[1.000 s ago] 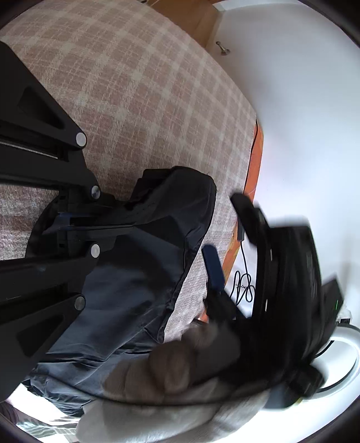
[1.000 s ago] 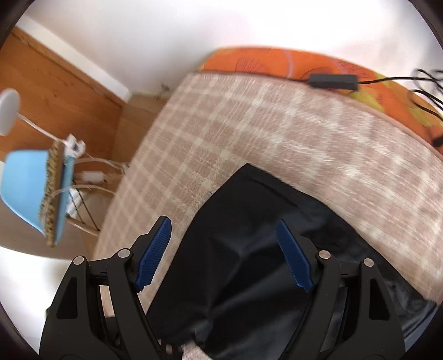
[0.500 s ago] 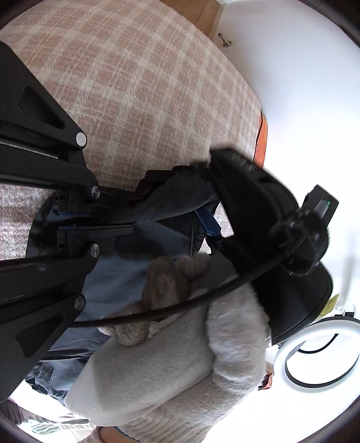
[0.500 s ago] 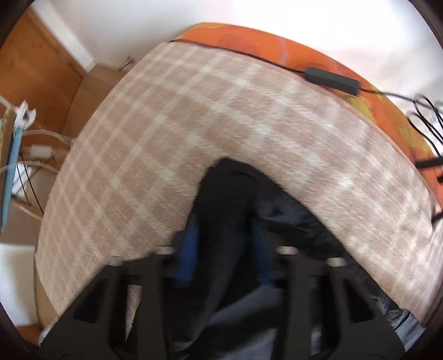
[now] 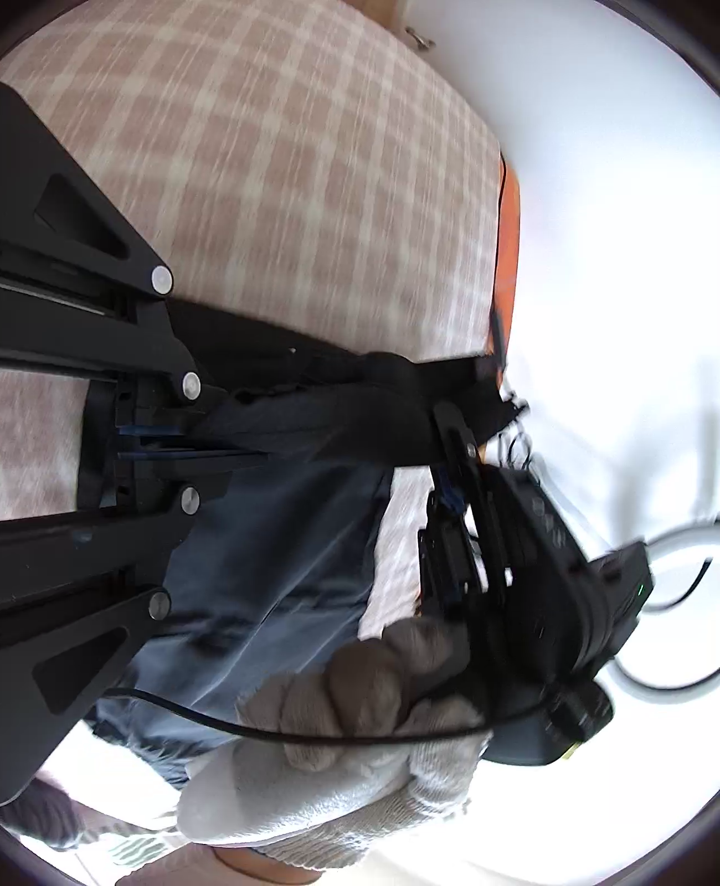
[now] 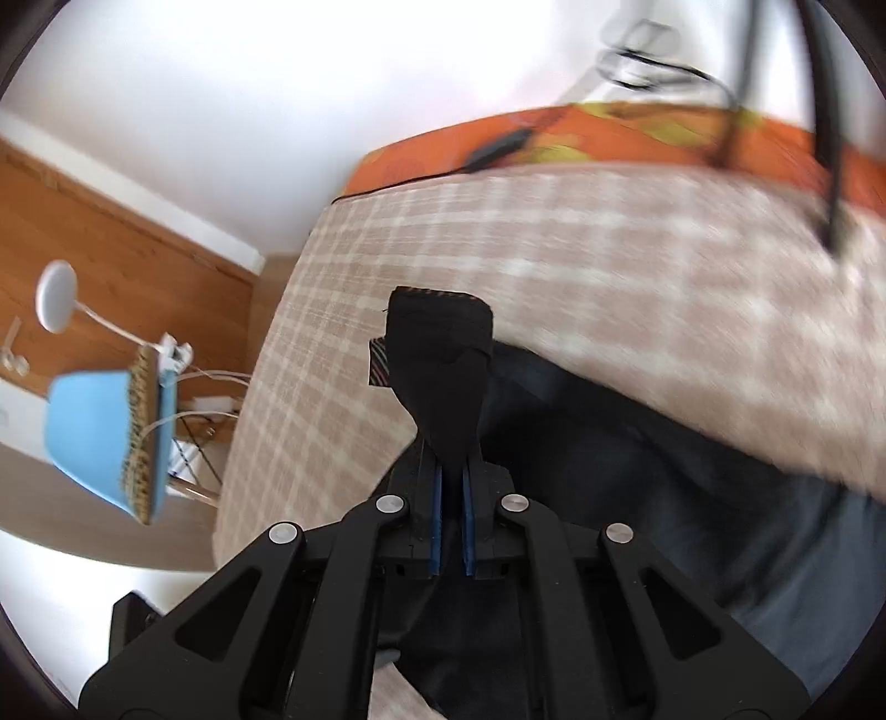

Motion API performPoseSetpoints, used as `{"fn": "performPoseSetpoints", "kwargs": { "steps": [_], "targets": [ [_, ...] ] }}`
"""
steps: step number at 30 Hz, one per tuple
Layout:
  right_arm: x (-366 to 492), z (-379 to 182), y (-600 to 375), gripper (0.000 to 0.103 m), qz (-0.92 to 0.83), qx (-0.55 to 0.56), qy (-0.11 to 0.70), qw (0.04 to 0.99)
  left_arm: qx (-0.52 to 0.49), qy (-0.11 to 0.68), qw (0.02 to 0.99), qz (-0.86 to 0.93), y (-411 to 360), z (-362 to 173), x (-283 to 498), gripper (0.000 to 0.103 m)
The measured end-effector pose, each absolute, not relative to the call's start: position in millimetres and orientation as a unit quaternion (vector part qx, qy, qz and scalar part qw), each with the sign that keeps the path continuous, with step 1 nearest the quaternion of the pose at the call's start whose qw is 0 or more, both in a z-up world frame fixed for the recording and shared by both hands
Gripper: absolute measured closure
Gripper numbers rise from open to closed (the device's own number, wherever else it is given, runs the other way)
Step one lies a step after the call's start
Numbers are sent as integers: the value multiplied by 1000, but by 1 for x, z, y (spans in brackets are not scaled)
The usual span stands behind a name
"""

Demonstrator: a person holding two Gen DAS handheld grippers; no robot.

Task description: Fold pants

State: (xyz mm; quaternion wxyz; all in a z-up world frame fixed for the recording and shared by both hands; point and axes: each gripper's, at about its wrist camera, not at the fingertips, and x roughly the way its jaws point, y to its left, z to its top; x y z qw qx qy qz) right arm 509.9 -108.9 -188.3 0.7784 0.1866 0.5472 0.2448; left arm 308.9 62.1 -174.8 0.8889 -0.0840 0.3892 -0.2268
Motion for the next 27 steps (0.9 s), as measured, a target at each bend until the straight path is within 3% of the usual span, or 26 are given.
{"fn": "performPoseSetpoints", "kwargs": {
  "steps": [3,7,10,11,14,19,21,23,24,26,27],
  "targets": [
    [494,-209,-141,95,238,212,558,766,-55,403,880,-244,38,-181,301,103],
    [486,-229,-174,80,225,250,580,742,-8,422,870,-256,10,-197,292,103],
    [482,-226,-186,39,228,265,573,742,29,418,871,-255,-3,-200,288,103],
    [480,-224,-189,32,235,274,566,741,35,417,872,-255,-4,-198,291,103],
    [478,-215,-189,28,249,288,557,738,50,414,873,-254,-9,-195,291,103],
    [485,-221,-168,28,199,257,596,734,112,392,878,-250,-20,-195,279,103],
    [486,-224,-162,36,173,227,606,743,118,390,878,-250,-20,-195,278,103],
    [483,-222,-160,59,166,211,606,749,115,389,881,-244,-19,-194,277,103],
    [482,-222,-161,64,170,211,607,747,110,388,882,-243,-16,-194,277,103],
    [478,-221,-168,88,169,212,606,748,92,389,885,-237,-8,-189,274,103],
    [477,-223,-172,90,169,211,606,748,83,391,887,-233,-4,-189,275,103]
  ]
}}
